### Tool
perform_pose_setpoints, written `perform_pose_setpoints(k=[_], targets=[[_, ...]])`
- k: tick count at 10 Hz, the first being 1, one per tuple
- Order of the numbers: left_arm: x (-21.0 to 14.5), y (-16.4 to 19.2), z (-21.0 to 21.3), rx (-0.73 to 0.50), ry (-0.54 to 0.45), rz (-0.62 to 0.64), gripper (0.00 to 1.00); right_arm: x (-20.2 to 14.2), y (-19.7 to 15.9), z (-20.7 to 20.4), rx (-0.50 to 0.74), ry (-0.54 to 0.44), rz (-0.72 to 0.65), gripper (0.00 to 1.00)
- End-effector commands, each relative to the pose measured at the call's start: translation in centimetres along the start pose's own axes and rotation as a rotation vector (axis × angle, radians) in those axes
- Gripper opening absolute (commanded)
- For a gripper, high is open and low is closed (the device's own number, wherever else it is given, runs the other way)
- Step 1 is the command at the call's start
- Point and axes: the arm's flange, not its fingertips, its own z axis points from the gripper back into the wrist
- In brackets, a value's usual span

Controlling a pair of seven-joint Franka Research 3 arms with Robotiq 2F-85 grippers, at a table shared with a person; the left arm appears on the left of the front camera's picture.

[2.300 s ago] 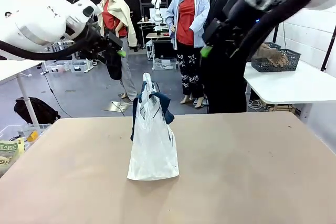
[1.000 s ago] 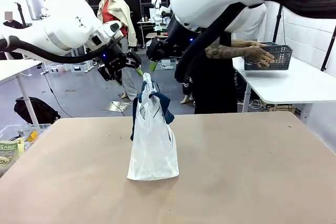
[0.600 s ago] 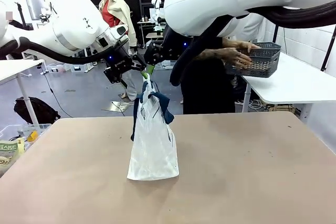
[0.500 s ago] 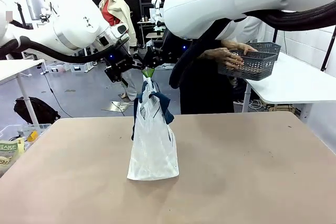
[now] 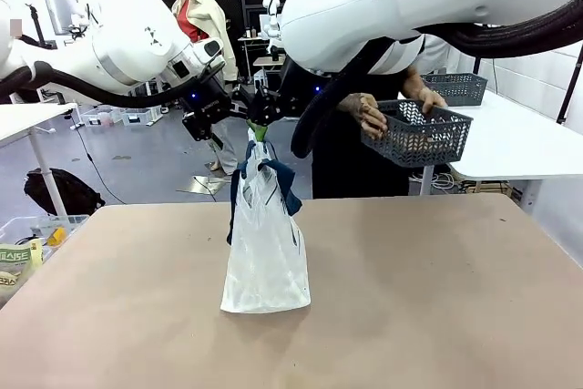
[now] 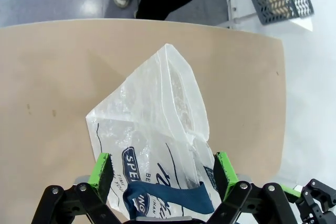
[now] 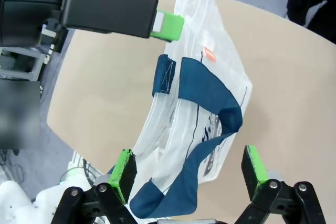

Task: Transfer purchased items from the store into the shopping bag.
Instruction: Open the Reusable shopping bag in the center of the table.

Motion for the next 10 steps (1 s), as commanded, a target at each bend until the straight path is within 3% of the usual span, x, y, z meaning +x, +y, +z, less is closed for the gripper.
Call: perform_pose_setpoints(k=[1, 10], targets=[[0.1, -0.3, -0.5, 0.023, 0.039, 0.03, 1.0, 0.8, 0.6, -0.5, -0.021, 0.018, -0.022, 1.0], [0.4, 0.0, -1.5, 0.051, 0.072, 0.058, 1.0, 0.6, 0.1, -4.2, 0.002, 0.088, -0.046, 1.0]])
